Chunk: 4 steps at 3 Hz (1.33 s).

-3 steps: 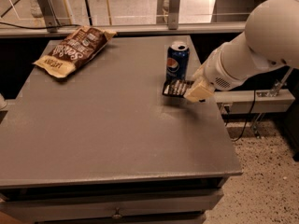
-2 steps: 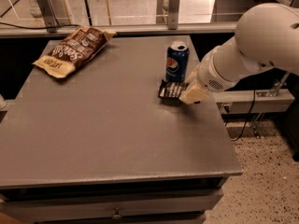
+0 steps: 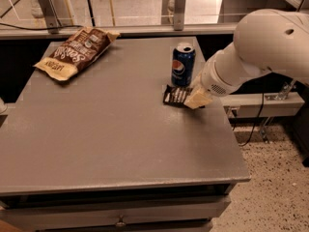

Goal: Move rxbar chocolate near pepsi can

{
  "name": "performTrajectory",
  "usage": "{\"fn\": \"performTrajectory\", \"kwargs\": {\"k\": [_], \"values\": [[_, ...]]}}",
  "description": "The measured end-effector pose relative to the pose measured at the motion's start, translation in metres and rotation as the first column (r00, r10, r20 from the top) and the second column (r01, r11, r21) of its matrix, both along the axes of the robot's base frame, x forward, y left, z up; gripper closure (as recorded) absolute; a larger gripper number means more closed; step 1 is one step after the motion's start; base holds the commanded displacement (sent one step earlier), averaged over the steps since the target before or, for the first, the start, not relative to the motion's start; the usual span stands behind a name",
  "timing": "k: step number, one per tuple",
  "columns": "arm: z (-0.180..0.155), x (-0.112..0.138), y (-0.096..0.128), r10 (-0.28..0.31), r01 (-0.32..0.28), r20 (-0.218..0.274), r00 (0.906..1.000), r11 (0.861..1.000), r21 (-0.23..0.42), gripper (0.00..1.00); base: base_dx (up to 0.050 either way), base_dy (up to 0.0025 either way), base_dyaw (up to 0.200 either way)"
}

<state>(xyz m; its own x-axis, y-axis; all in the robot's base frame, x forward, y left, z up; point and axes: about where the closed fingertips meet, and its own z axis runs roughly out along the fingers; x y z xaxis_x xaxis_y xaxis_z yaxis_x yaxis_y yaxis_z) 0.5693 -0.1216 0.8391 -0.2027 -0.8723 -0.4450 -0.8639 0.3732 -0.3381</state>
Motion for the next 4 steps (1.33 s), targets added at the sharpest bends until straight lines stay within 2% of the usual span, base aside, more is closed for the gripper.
{"fn": "performTrajectory", "kwargs": {"k": [2, 3, 4], "values": [[0.0004, 0.0070, -0.0016, -0.016, 0.016, 0.014, 0.9998, 1.000, -0.013, 0.15, 0.000, 0.00000, 0.000], [-0.0008, 0.0102, -0.0015, -0.021, 0.022, 0.020, 0.9996, 1.000, -0.013, 0.00, 0.000, 0.00000, 0.000], [0.0014, 0.0105, -0.0069, -0.036, 0.036, 0.028, 0.9990, 0.999, -0.010, 0.00, 0.000, 0.00000, 0.000]]}}
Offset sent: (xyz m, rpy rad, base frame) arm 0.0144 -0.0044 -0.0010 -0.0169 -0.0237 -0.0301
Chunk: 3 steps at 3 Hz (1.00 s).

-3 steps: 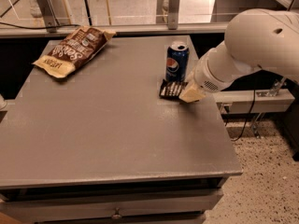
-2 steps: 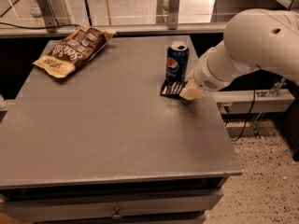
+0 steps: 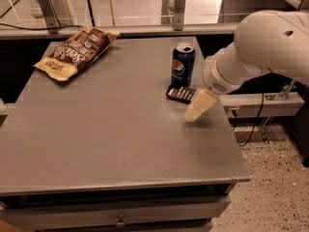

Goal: Move rxbar chocolate near pepsi can

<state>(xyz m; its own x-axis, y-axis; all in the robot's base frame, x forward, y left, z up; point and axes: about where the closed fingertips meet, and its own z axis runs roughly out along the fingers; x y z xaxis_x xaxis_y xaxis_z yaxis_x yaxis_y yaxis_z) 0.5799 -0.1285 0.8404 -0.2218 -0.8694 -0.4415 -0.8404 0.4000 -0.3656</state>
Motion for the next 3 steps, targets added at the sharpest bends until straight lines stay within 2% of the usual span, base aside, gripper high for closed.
{"fn": "performTrajectory", "kwargs": {"k": [1, 2, 3], "values": [[0.012, -0.006, -0.020, -0.044, 0.043, 0.011, 0.9990, 0.999, 0.032, 0.00, 0.000, 0.00000, 0.000], [0.033, -0.019, -0.052, -0.099, 0.096, 0.020, 0.9949, 0.990, 0.101, 0.00, 0.000, 0.00000, 0.000], [0.055, -0.037, -0.085, -0.154, 0.148, 0.014, 0.9880, 0.967, 0.206, 0.00, 0.000, 0.00000, 0.000]]}}
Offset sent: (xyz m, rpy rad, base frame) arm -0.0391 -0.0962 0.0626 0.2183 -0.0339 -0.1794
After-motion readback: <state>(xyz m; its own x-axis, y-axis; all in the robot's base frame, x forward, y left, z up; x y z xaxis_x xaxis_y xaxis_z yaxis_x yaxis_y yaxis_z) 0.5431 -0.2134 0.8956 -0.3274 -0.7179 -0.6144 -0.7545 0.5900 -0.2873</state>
